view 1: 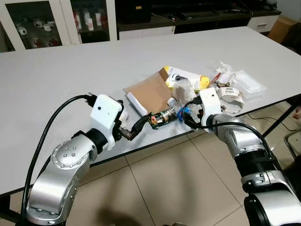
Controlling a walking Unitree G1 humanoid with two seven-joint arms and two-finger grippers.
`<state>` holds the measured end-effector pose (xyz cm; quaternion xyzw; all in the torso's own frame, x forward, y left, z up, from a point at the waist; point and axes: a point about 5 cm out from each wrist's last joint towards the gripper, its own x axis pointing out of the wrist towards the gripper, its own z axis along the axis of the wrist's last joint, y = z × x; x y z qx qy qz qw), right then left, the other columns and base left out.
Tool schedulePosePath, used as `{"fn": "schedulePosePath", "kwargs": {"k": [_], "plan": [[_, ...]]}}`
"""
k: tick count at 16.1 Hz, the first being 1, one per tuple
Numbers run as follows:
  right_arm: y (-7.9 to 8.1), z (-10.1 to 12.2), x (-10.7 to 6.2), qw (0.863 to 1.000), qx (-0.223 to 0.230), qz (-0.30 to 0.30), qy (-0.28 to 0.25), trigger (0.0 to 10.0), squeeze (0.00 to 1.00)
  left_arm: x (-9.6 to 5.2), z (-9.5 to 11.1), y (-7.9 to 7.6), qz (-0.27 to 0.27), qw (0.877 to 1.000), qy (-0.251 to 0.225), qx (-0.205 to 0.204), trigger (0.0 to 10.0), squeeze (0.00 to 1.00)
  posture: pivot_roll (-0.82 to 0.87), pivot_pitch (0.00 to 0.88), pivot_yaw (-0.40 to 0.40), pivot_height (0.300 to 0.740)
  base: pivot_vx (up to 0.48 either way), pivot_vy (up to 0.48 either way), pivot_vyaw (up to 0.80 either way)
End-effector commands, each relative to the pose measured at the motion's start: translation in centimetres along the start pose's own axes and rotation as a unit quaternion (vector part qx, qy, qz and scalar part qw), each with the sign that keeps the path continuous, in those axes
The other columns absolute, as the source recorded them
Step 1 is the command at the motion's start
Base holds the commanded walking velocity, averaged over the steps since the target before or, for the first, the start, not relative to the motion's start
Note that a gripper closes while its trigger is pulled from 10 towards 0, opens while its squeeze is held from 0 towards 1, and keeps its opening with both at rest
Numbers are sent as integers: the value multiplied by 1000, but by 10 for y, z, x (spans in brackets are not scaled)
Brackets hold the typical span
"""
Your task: Picking trash to rubbish bin
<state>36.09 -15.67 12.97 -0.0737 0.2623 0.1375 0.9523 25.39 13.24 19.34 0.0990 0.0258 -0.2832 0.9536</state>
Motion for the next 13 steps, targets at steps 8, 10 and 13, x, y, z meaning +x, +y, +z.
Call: {"fn": "schedulePosePath", "kwargs": {"k": [8,10,13], "plan": [[-13,-13,6,999,-1,-25,34,2549,0,-1,6,-9,-32,999,-4,-6,10000,0,16,48,-66,740,0,0,0],[-13,-10,6,999,-1,-22,27,0,0,-1,6,-7,-28,1000,-5,-2,10000,0,16,48,-66,740,0,0,0],[-12,-5,7,1000,0,-19,17,0,0,-1,6,-7,-25,1000,-5,1,10000,0,16,47,-67,740,0,0,0]]}}
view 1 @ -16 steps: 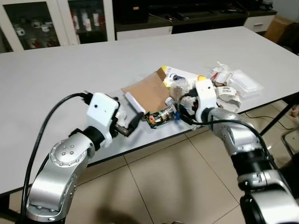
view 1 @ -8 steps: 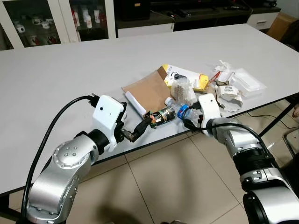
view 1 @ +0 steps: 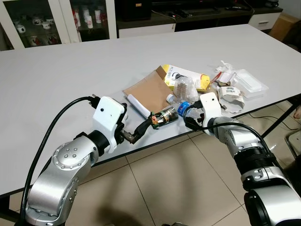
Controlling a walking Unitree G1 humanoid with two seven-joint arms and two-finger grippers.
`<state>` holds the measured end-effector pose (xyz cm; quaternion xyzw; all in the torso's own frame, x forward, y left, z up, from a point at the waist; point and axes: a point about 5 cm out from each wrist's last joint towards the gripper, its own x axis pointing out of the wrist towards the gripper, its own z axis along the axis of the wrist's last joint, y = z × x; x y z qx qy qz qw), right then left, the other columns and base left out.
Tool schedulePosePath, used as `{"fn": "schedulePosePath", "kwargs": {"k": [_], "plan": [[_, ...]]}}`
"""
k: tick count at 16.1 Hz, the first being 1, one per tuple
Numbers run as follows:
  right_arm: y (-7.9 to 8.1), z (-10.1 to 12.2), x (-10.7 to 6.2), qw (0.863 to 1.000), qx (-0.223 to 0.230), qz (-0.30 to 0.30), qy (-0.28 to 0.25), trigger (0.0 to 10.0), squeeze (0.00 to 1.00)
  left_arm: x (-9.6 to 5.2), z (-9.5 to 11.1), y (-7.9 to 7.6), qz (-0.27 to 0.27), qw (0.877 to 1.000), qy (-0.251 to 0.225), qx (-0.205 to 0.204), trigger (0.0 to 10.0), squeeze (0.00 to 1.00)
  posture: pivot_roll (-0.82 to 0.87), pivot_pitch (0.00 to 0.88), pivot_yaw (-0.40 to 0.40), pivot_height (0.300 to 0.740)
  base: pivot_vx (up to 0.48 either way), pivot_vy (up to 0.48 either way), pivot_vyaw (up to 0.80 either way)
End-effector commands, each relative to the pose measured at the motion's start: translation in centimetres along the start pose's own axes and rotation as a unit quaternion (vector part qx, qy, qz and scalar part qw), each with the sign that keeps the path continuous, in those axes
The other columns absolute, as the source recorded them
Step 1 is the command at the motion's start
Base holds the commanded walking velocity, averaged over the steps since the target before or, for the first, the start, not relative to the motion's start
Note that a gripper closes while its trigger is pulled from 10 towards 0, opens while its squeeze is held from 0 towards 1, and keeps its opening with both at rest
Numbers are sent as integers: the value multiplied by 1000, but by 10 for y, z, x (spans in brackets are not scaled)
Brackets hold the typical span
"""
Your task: Picking trash to rubbish bin
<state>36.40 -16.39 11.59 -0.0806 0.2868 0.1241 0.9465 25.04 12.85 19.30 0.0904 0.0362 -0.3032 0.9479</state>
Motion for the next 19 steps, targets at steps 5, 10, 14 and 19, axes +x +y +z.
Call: {"fn": "schedulePosePath", "kwargs": {"k": [5,10,14,19], "plan": [[-4,8,-1,1000,2,1,-12,0,0,0,5,-2,-3,1000,-9,17,10000,0,14,47,-65,740,0,0,0],[0,37,-33,996,1,19,-92,0,0,-7,5,-1,9,1000,-10,19,10000,0,17,46,-79,740,0,0,0],[12,55,-82,980,24,4,-200,0,0,-11,4,1,28,999,-13,15,10000,0,5,50,-66,740,0,0,0],[13,49,-110,936,37,-68,-343,10000,0,3,-1,11,125,990,-39,56,10000,0,-11,47,-49,740,0,0,0]]}}
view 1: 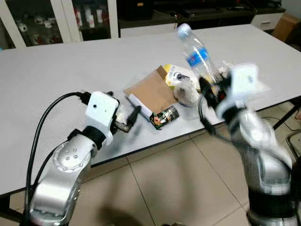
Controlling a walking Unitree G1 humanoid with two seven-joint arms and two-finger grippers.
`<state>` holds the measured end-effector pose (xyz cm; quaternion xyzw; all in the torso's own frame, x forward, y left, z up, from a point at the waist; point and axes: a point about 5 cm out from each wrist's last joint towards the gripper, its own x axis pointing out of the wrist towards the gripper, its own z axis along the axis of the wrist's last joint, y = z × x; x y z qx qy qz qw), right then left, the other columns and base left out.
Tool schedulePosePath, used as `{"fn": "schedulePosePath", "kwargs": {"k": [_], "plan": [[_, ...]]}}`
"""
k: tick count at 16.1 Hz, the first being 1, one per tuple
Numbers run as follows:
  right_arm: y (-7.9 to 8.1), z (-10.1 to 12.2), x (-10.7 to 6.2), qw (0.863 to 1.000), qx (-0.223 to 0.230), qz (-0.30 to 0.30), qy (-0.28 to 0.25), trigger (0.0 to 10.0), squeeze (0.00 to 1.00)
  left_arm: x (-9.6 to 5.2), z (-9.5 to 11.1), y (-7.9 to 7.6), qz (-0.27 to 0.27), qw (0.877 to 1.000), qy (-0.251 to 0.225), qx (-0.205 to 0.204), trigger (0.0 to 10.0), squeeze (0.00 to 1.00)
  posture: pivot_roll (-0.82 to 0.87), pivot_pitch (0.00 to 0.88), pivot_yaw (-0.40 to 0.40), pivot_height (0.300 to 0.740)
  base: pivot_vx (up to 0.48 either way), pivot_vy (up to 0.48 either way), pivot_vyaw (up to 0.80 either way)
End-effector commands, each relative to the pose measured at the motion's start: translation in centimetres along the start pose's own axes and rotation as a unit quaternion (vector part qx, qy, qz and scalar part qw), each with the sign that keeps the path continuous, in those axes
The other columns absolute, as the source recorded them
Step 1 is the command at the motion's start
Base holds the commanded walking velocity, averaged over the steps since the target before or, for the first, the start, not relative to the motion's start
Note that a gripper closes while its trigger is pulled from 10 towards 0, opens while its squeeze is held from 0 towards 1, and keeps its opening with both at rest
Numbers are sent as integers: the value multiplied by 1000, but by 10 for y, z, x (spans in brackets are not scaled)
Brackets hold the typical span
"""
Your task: Picking trash to rubbish bin
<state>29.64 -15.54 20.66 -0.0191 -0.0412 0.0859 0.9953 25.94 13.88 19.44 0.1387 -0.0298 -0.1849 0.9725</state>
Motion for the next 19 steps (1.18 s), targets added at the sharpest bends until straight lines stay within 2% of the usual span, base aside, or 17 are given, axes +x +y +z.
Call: {"fn": "schedulePosePath", "kwargs": {"k": [1,3,4,7,8,9,10,12,15,16,18,19], "plan": [[-6,0,-9,999,-27,-29,-28,10000,0,1,-9,-2,11,1000,11,19,10000,0,-18,47,-49,740,0,0,-800],[-4,-10,-19,998,-25,-42,-32,10000,0,0,-15,-1,26,999,32,-21,10000,0,-21,50,-51,740,0,0,-800],[-5,-16,-25,997,-4,-67,-49,10000,0,-1,-17,-1,27,997,36,-56,10000,0,-18,51,-53,740,0,0,-800],[-1,-24,-33,995,-6,-74,-68,10000,0,-2,-20,2,52,996,32,-70,10000,0,-14,51,-59,740,0,0,-800],[0,-30,-36,995,-4,-73,-69,10000,0,-3,-22,0,48,995,34,-82,10000,0,-16,50,-58,740,0,0,-800],[1,-35,-39,995,-6,-72,-65,10000,0,-5,-25,-8,19,993,45,-112,10000,0,-19,49,-56,740,0,0,-800],[2,-38,-40,995,0,-73,-62,10000,0,-7,-26,-14,4,992,48,-119,10000,0,-20,47,-56,740,0,0,-800],[3,-40,-41,996,21,-74,-51,10000,0,-8,-33,-13,24,992,49,-110,10000,0,-24,49,-58,740,0,0,-800],[9,-48,-44,997,18,-60,-35,10000,0,-9,-42,-10,47,990,45,-124,10000,0,-23,49,-65,740,0,0,-800],[11,-53,-47,998,26,-57,-26,10000,0,-10,-44,-9,72,991,39,-108,10000,0,-22,48,-69,740,0,0,-800],[15,-58,-46,998,36,-51,-8,10000,0,-10,-47,-7,90,988,35,-123,10000,0,-20,44,-73,740,0,0,-800],[15,-61,-46,998,35,-52,3,10000,0,-10,-50,-3,112,988,43,-95,10000,0,-18,43,-75,740,0,0,-800]]}}
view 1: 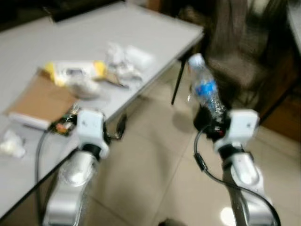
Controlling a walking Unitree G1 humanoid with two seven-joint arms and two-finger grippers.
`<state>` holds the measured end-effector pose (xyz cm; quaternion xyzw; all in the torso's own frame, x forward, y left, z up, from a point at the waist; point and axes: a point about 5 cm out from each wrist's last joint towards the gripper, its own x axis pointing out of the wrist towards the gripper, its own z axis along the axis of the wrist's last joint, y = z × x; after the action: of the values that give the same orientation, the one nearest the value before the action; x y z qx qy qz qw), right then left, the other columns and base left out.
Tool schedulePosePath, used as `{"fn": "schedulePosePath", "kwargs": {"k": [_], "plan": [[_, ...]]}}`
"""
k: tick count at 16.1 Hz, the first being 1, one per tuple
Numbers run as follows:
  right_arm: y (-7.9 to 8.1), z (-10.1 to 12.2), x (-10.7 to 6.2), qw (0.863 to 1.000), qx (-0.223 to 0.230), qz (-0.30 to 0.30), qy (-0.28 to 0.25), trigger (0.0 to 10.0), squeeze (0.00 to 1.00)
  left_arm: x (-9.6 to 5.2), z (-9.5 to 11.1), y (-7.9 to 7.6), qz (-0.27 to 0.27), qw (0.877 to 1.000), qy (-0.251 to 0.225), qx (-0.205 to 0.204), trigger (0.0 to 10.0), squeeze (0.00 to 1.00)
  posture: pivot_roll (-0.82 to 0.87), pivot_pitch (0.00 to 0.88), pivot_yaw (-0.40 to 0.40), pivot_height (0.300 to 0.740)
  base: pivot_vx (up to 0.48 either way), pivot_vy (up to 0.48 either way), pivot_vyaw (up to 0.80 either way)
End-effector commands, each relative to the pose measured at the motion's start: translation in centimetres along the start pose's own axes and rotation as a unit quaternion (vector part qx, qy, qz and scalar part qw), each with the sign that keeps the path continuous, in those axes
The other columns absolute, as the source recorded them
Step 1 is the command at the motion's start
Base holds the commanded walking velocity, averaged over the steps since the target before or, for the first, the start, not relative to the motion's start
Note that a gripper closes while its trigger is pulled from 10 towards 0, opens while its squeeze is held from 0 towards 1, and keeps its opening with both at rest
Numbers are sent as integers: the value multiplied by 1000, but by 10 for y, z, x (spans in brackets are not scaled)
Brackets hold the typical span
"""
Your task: Picking trash to rubbish bin
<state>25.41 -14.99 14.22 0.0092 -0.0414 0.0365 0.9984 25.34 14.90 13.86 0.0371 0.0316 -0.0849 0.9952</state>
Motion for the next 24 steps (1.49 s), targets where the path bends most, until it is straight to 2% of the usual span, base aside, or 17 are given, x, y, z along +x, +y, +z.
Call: {"fn": "schedulePosePath", "kwargs": {"k": [1,2,3,5,7,10,13,19,24], "plan": [[0,-2,0,1000,7,-1,7,10000,0,1,6,6,20,1000,-16,18,10000,0,-18,41,-75,740,0,0,-800],[1,-2,1,1000,4,4,9,10000,0,-1,4,4,-24,1000,6,-4,10000,0,-21,40,-74,740,0,0,-800],[1,-3,0,1000,5,6,9,10000,0,-2,5,4,-28,1000,1,9,10000,0,-18,37,-74,740,0,0,-800],[2,-5,-1,1000,4,12,19,10000,0,-2,2,0,-44,999,9,10,10000,0,-21,34,-73,740,0,0,-800],[2,-7,-2,1000,2,15,26,10000,0,-2,3,-2,-46,999,-10,17,10000,0,-24,30,-73,740,0,0,-800],[1,-19,-3,998,0,12,65,10000,0,-1,5,-2,-54,997,-26,47,10000,0,-20,27,-80,740,0,0,-800],[3,-29,-4,995,-13,22,96,10000,0,-2,4,-3,-69,996,-30,45,10000,0,-21,19,-81,740,219,0,-800],[5,-33,-6,993,-1,25,114,10000,0,-1,1,-4,-82,995,-23,53,10000,0,-20,24,-68,740,396,0,-71],[1,-33,-7,993,-5,19,117,10000,0,0,-1,-3,-81,995,-17,52,10000,0,-26,38,-61,740,398,0,0]]}}
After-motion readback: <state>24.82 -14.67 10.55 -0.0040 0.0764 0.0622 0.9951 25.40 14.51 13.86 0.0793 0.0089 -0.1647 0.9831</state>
